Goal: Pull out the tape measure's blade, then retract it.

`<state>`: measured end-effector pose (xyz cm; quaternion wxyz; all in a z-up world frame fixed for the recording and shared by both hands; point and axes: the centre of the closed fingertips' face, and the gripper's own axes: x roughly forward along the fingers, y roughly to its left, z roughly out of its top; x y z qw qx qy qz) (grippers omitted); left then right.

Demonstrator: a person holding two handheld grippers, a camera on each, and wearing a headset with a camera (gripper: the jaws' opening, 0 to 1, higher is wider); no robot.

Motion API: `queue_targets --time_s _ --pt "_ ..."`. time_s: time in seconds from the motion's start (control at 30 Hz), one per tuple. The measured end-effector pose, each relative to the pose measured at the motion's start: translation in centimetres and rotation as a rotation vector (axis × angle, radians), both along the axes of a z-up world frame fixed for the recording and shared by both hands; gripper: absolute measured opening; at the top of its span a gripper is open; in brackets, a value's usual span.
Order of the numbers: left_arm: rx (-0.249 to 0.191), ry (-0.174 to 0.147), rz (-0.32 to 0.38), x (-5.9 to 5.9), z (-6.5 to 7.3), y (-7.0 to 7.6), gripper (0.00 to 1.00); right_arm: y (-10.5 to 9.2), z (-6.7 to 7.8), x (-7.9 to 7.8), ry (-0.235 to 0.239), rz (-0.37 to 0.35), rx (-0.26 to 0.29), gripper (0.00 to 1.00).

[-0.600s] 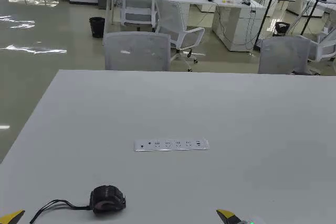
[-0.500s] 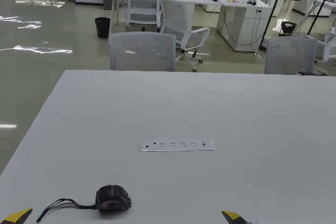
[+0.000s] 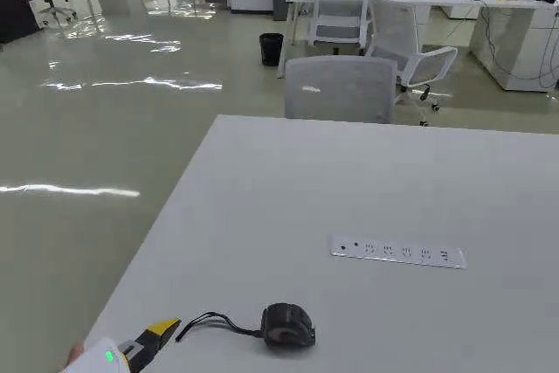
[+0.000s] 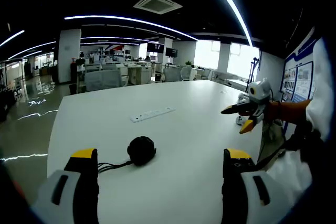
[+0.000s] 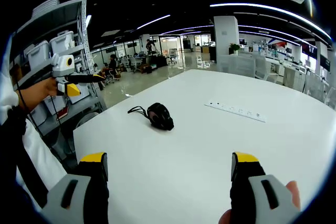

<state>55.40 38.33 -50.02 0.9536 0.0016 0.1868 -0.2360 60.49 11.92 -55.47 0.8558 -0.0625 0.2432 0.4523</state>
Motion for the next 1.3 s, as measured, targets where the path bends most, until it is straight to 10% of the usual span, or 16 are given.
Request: queue_targets --time_s 1.3 --pt "-0.015 0.009 -0.044 3.8 -2.3 0.4 0.99 2.2 -1.8 1.4 0.03 0.05 -0.049 0.98"
